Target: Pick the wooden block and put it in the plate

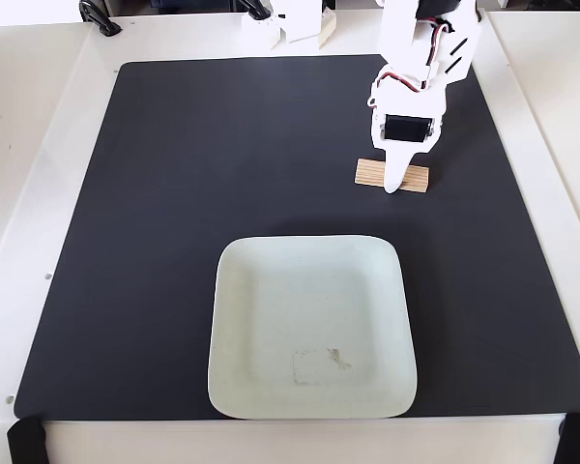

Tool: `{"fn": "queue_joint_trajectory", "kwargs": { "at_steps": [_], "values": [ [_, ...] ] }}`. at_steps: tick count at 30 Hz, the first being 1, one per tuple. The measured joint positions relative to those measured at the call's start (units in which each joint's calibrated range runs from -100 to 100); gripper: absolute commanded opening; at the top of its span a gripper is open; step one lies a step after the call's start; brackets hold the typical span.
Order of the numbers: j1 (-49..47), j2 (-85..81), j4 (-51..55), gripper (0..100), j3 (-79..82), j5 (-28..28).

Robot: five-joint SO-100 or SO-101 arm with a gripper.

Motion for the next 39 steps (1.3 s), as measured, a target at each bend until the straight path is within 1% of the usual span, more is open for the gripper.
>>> {"fn": "queue_joint_trajectory", "kwargs": {
  "at_steps": [3, 6, 9, 11, 14, 18, 21, 24, 27, 29, 31, 34, 39],
  "values": [
    [0.0, -0.3, 0.3, 1, 0.0, 0.4],
    [0.0, -3.6, 0.6, 1, 1.3, 2.6],
    [-0.6, -10.8, 0.6, 1, 4.9, 7.2],
    [-0.6, -16.9, 0.6, 1, 8.4, 11.8],
    [1.9, -26.4, -0.1, 1, 14.8, 20.8],
    [9.7, -37.1, -9.6, 1, 25.3, 34.6],
    [16.6, -41.8, -22.1, 1, 34.2, 45.9],
    [21.3, -43.7, -37.9, 1, 43.1, 57.0],
    [24.1, -43.8, -54.1, 1, 50.1, 65.4],
    [25.9, -43.2, -62.6, 1, 51.2, 67.5],
    [27.5, -41.4, -67.6, 1, 50.8, 68.3],
    [29.5, -36.3, -70.2, 1, 47.2, 68.9],
    [30.8, -26.2, -71.0, 1, 36.7, 69.2]
  ]
}}
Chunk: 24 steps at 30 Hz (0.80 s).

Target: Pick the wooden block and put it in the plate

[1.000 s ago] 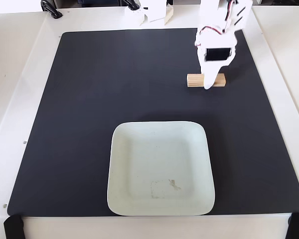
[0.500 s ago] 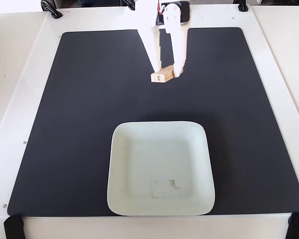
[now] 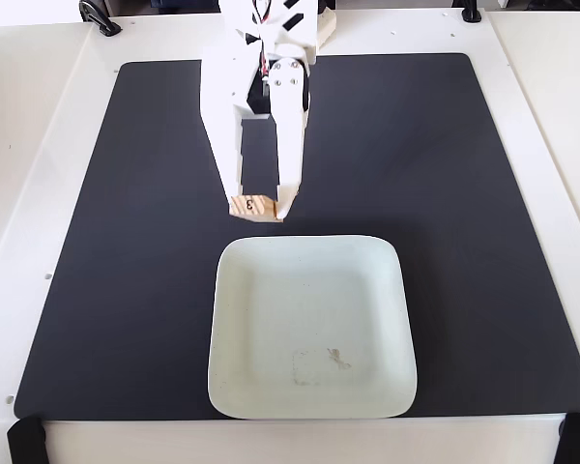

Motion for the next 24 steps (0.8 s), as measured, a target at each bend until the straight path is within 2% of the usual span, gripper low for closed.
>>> {"fn": "queue_joint_trajectory", "kwargs": {
  "at_steps": [15, 24],
  "values": [
    [1.4, 18.3, -0.1, 1, -23.1, 0.0],
    [0.9, 24.9, -0.1, 1, -31.5, 0.0]
  ]
}}
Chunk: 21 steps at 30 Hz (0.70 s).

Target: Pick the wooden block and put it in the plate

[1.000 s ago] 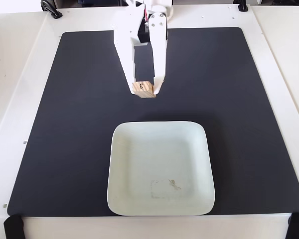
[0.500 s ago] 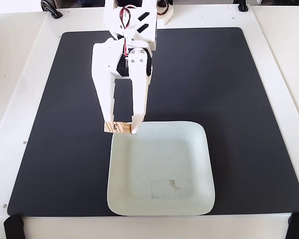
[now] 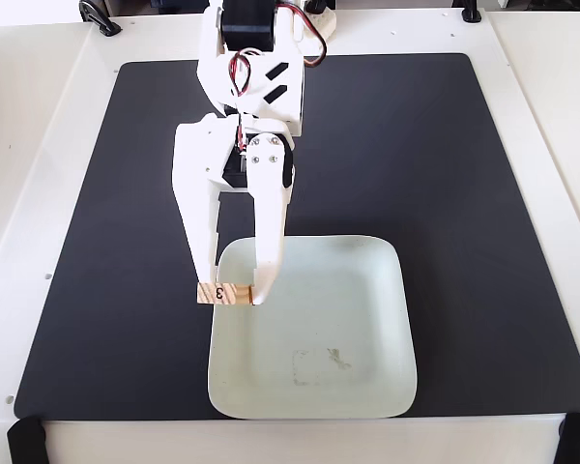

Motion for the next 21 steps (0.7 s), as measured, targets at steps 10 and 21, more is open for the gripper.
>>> {"fn": "queue_joint_trajectory", "kwargs": {
  "at_steps": [10, 21],
  "values": [
    [-3.4, 2.1, 0.0, 1, -2.6, 0.0],
    [-7.6, 2.1, 0.0, 1, -2.7, 0.0]
  ]
}}
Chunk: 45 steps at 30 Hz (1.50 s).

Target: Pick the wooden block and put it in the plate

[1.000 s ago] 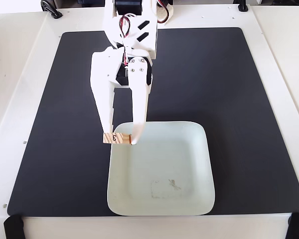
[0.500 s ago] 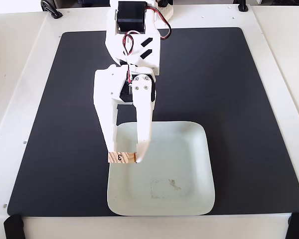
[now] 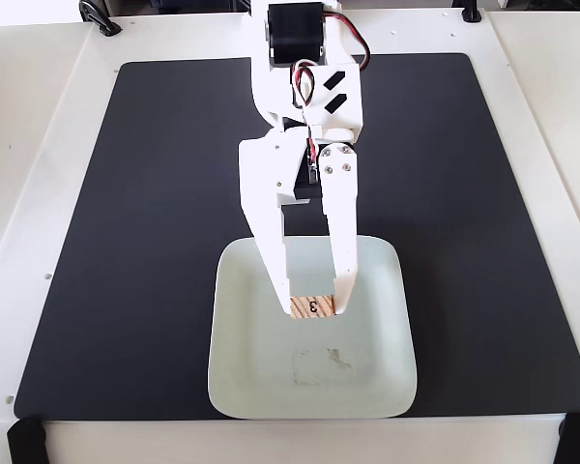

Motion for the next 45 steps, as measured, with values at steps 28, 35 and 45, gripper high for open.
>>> {"fn": "queue_joint_trajectory", "kwargs": {
  "at_steps": [28, 35, 45],
  "values": [
    [1.9, -5.4, 0.0, 1, 8.8, 0.0],
    [1.8, -10.1, 0.0, 1, 12.9, 0.0],
    [2.0, -10.5, 0.0, 13, 13.4, 0.0]
  ]
}}
